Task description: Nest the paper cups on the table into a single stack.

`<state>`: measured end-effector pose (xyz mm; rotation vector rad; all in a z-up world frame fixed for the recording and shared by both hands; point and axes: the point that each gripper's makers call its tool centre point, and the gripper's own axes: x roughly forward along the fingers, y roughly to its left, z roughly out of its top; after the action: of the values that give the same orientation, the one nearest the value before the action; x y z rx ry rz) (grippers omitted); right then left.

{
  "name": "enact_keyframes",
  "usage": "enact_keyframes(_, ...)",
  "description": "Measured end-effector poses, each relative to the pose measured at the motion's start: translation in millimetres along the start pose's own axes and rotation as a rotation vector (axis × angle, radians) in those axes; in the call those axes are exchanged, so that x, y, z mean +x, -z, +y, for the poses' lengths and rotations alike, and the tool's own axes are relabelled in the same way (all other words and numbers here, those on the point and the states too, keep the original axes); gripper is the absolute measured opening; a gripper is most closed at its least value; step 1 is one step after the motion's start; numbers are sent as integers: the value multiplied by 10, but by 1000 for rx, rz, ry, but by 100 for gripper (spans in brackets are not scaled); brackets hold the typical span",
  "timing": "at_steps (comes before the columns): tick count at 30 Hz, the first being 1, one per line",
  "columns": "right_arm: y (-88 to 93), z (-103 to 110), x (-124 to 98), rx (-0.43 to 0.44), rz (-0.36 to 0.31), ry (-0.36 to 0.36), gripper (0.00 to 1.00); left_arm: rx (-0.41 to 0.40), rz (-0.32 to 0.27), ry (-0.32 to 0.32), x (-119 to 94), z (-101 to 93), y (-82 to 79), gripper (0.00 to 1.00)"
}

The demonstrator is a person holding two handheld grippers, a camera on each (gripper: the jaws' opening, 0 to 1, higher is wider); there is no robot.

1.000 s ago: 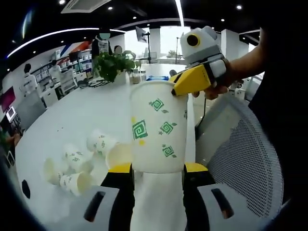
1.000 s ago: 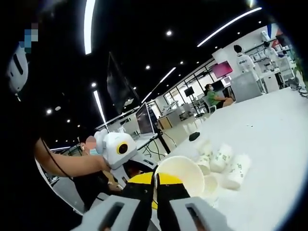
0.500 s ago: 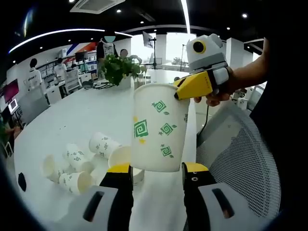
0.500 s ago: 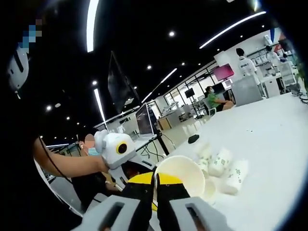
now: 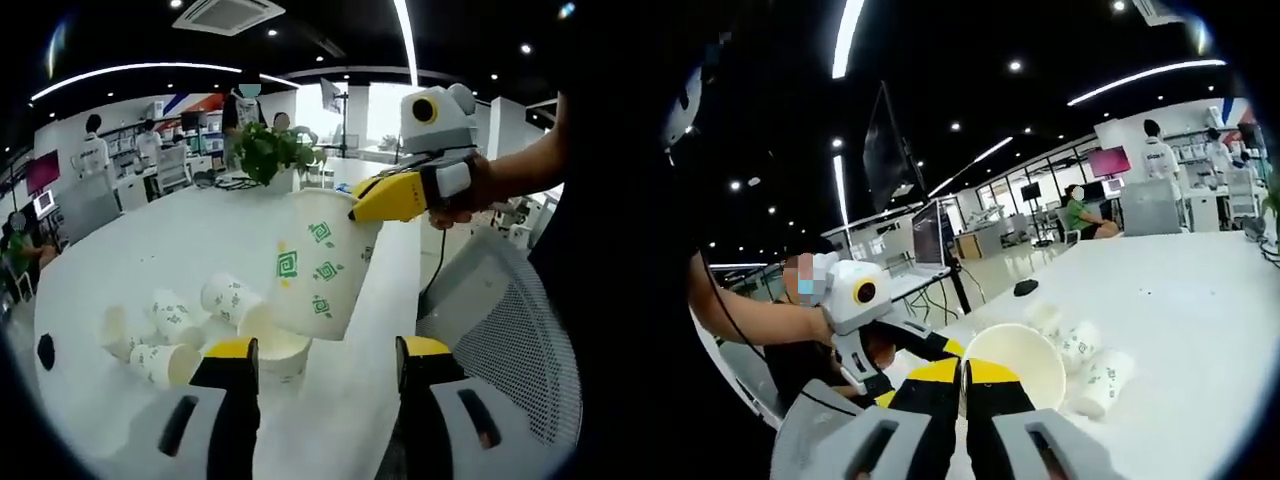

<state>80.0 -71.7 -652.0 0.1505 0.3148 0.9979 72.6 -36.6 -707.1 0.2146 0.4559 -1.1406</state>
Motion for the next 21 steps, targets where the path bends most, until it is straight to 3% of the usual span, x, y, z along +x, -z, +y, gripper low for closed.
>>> enact_keyframes(21, 201, -221, 182, -161, 138, 66, 0, -73, -60, -83, -104, 16, 8, 70)
